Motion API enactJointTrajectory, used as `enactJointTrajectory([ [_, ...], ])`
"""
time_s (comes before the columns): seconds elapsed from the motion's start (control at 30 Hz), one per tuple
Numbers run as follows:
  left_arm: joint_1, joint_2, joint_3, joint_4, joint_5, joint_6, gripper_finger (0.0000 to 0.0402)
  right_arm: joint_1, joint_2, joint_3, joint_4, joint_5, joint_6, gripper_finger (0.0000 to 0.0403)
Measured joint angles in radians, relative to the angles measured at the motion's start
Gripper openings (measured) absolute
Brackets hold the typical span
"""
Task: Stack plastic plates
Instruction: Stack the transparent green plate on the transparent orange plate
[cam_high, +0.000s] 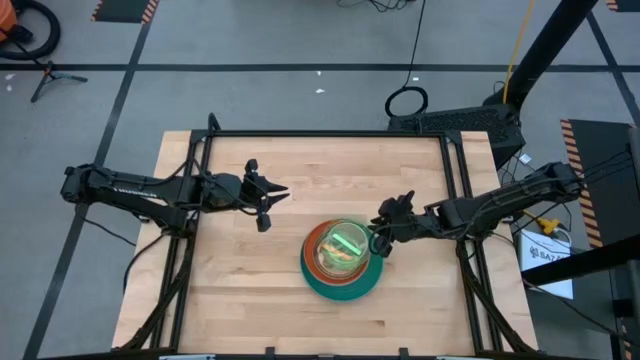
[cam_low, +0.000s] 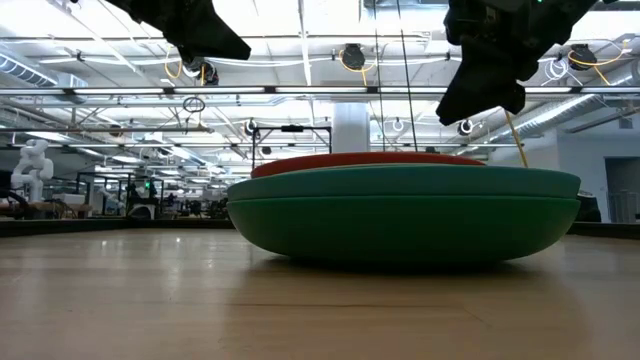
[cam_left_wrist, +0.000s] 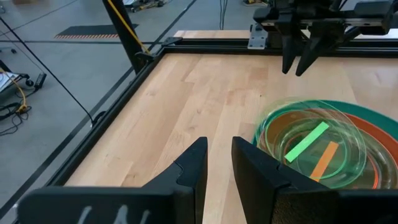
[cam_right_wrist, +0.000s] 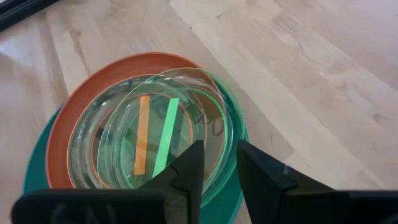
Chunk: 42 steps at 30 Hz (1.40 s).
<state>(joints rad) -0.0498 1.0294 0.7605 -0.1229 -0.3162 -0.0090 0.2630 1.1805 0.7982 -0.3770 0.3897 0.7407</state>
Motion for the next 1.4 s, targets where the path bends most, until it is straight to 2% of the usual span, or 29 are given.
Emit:
enactJointTrajectory([
  [0.33,0.000,0.000,0.000,0.000,0.000,0.001,0.0081,0.000,0.014,0.000,0.016,0.031,-0.067,0.0094],
  [0.63,0.000,0.000,0.000,0.000,0.000,0.007,0.0081,0.006,0.206,-0.005,0.137,0.055,-0.173,0.0093],
  [0.8,0.000,0.000,0.000,-0.001,0.000,0.006,0.0081,0.009,0.277,-0.005,0.238,0.030,-0.229,0.0093],
  [0.9,0.000,0.000,0.000,-0.001,0.000,0.006,0.0081,0.008,0.285,-0.005,0.306,-0.024,-0.271,0.0093],
  [0.97,0.000,0.000,0.000,-0.001,0.000,0.006,0.0081,0.010,0.275,-0.003,0.319,-0.021,-0.287,0.0093],
  [1.1,0.000,0.000,0.000,-0.001,0.000,0.006,0.0081,0.009,0.215,0.003,0.309,0.077,-0.331,0.0093],
  [1.3,0.000,0.000,0.000,-0.007,0.000,0.005,0.0081,0.007,0.165,0.003,0.129,0.338,-0.333,0.0093],
  [1.4,0.000,0.000,0.000,-0.007,0.000,0.005,0.0081,0.004,0.184,0.003,0.052,0.369,-0.268,0.0093],
])
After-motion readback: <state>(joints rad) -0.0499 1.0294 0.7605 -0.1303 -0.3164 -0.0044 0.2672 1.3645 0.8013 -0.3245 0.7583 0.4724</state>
